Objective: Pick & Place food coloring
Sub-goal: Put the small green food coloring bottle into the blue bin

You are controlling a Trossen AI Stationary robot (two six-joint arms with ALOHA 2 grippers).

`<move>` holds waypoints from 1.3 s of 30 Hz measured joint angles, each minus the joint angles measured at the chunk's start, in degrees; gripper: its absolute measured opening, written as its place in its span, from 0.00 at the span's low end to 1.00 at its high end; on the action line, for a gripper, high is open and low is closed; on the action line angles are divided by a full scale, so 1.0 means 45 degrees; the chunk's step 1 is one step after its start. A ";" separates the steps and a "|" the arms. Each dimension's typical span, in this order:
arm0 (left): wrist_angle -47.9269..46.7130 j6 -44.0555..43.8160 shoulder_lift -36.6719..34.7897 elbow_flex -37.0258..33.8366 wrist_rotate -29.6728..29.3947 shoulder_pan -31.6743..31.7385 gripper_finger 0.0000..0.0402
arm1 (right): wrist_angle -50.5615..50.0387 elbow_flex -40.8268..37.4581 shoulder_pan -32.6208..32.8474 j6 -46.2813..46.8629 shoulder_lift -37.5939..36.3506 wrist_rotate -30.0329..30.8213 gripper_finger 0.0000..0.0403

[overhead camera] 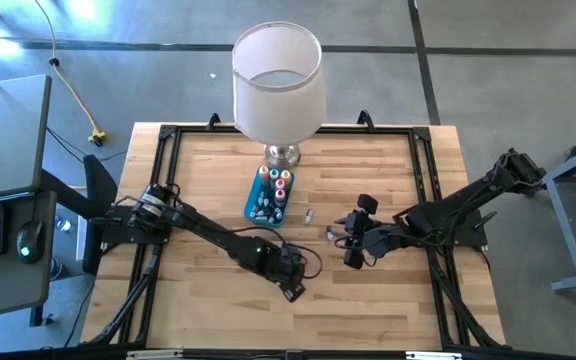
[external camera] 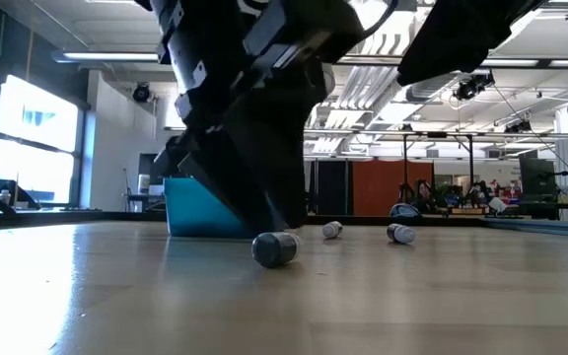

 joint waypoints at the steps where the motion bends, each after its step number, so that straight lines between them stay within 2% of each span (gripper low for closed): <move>1: -0.0004 -0.0027 0.0018 0.0006 -0.0092 0.0000 0.37 | 0.0031 -0.0002 0.0000 -0.0031 0.0000 -0.0039 0.35; 13: 0.0310 0.0407 0.0510 0.0005 -0.0011 -0.0002 0.36 | 0.0160 0.0003 0.0000 -0.0015 0.0000 -0.0079 0.35; 23: 0.0200 0.1303 0.0470 -0.0023 -0.0395 0.0099 0.14 | 0.0160 0.0003 0.0000 0.0007 0.0000 -0.0084 0.35; 29: -0.0162 0.2404 0.0235 -0.0036 0.0689 0.0773 0.12 | 0.0153 0.0003 0.0000 0.0009 0.0000 -0.0089 0.35; 32: -0.0860 0.3004 -0.0360 -0.0039 0.0972 0.1212 0.13 | 0.0151 0.0001 0.0000 0.0012 0.0000 -0.0094 0.35; 35: -0.1940 0.3428 -0.1334 0.0001 0.0428 0.1629 0.13 | 0.0080 0.0003 0.0000 0.0014 0.0000 -0.0099 0.35; 39: -0.4108 0.3654 -0.2770 -0.0033 -0.1658 0.2036 0.13 | 0.0042 0.0001 0.0000 0.0014 0.0003 -0.0100 0.35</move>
